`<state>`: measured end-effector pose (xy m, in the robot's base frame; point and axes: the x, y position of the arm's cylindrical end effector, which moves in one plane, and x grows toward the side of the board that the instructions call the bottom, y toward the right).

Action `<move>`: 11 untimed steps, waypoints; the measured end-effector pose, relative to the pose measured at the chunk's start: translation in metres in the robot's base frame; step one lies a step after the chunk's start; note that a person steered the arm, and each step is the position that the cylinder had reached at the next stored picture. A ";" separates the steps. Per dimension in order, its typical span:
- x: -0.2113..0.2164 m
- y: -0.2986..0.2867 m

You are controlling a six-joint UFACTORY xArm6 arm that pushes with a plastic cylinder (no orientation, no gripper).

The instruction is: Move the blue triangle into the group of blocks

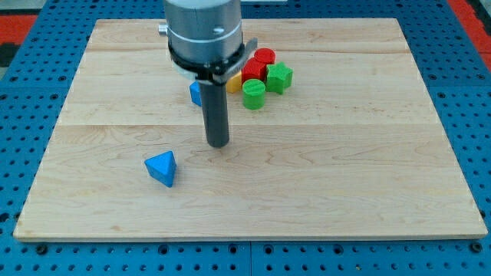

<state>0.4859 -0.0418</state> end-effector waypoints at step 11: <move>0.025 0.021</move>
<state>0.5106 -0.0209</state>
